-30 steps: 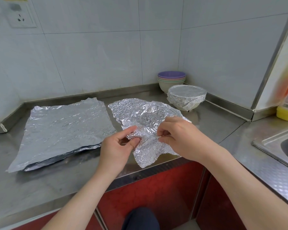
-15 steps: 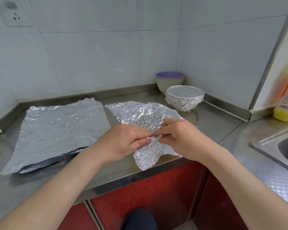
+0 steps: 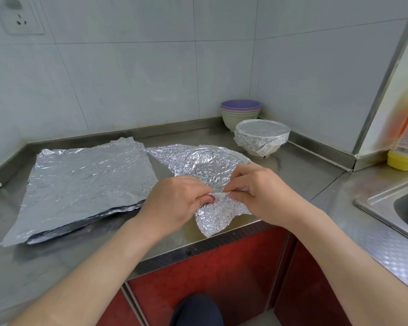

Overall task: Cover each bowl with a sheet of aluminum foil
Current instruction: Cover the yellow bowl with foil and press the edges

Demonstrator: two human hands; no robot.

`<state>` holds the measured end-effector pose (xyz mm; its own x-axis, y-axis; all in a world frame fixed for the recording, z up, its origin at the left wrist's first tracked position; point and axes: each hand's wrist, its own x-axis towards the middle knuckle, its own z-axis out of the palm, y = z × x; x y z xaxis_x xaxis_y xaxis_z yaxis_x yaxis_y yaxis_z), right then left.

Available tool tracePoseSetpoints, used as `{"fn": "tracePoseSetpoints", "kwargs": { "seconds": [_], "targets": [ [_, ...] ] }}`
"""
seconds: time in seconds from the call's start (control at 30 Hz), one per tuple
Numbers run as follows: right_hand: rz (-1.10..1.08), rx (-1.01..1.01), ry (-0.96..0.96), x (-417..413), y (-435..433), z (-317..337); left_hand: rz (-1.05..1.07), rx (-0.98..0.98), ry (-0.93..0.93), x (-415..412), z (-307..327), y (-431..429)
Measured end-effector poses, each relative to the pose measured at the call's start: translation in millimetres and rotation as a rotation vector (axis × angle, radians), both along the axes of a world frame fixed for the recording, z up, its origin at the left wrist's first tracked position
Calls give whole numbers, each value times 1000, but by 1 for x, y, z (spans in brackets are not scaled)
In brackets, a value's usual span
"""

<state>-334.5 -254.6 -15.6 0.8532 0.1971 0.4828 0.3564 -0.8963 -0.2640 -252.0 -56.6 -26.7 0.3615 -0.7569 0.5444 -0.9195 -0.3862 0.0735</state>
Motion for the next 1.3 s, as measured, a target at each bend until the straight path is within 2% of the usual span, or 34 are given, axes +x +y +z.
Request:
{"fn": "tracePoseSetpoints", "kwargs": {
  "seconds": [0.17, 0.47, 0.6, 0.7, 0.8, 0.9, 1.0, 1.07, 1.2, 1.3],
  "targets": [
    [-2, 100, -22, -2, 6, 3, -1, -11, -58, 0, 2, -3],
    [10, -104, -195, 13, 14, -13, 21, -35, -87, 0, 1, -5],
    [54, -78, -217, 12, 10, -12, 18, -5, -92, -6, 3, -7],
    [52, -43, -168, 8, -2, -6, 14, 9, -47, -15, 13, -4],
    [-8, -16, -47, 3, -14, 1, -7, -158, 16, -21, 40, 7],
    [-35, 42, 14, -1, -17, 4, 43, -282, 256, -16, 67, 17],
    [-9, 94, -40, -1, -3, 4, 160, -83, 484, 2, 70, 18],
    [8, 100, -41, 1, 8, 1, 165, 36, 577, 11, 67, 14],
    [-15, 100, -21, 7, 16, -5, 142, 164, 638, 20, 63, 12],
    [-4, 115, -4, 7, 15, -5, 101, 177, 616, 20, 57, 13]
  ]
}}
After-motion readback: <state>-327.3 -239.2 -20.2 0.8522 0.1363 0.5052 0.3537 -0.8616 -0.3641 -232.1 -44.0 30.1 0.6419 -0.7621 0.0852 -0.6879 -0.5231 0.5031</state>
